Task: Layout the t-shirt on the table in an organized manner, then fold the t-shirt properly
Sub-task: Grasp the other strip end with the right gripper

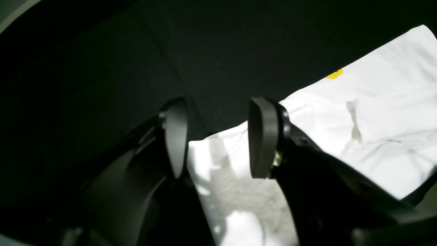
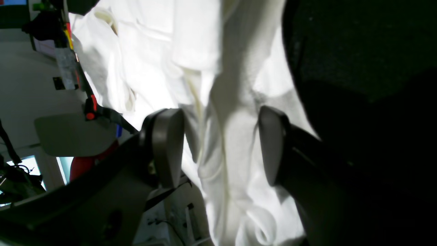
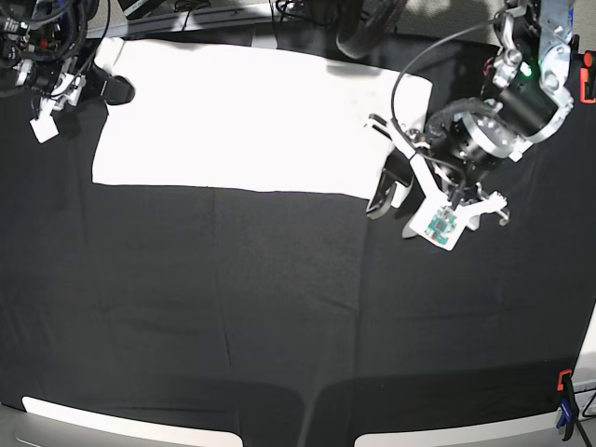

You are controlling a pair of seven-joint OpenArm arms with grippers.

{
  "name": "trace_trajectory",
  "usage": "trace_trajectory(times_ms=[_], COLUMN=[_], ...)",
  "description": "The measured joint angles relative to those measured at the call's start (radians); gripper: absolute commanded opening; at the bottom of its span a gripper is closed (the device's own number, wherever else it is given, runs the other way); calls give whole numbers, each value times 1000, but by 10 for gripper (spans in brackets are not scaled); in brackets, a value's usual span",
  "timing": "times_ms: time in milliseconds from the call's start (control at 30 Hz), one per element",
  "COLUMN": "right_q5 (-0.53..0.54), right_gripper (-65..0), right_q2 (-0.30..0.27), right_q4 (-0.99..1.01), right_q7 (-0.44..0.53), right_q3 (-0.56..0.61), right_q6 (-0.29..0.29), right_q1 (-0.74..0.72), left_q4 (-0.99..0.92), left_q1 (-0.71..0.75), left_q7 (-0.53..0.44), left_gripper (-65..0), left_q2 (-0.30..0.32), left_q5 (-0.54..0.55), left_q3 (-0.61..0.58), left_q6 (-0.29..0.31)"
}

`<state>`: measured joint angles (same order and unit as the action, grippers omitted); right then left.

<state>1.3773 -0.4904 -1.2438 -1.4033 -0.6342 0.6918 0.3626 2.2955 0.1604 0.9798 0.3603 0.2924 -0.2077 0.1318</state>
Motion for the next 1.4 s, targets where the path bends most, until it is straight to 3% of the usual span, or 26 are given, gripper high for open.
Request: trace_trajectory(times_ms=[200,433,533,700,767,900,1067,1267,1400], right_q5=[-19,25,0,-179,-200,-167,-34,-14,-12], right_gripper=[-308,-308,-308,-308,-308,-308,-308,-308,-308], right_q2=[-10,-174,-200,-152,-123,-76,-57,-47,-10], right_q4=[-1,0,0,0,0,0,0,0,0], right_q7=[3,0,35,140,143,130,2,0,4], right_q3=[1,2,0,0,0,0,0,0,0], right_q6=[1,0,0,0,0,0,4,4,4], right_q1=[0,0,0,0,1,0,-2,-3,-8], left_q4=[0,0,0,0,0,0,0,0,0], left_q1=[0,0,0,0,0,0,0,0,0], left_q7=[0,0,0,15,15,15,15,15,15], left_gripper=[-381,-381,-381,-381,-381,-381,-381,-381,-381], left_q2=[0,0,0,0,0,0,0,0,0], left_q5=[-16,-12,-12,-11,-11,-12,-12,-11,-12], left_q3=[0,0,0,0,0,0,0,0,0], left_q6=[0,0,0,0,0,0,0,0,0])
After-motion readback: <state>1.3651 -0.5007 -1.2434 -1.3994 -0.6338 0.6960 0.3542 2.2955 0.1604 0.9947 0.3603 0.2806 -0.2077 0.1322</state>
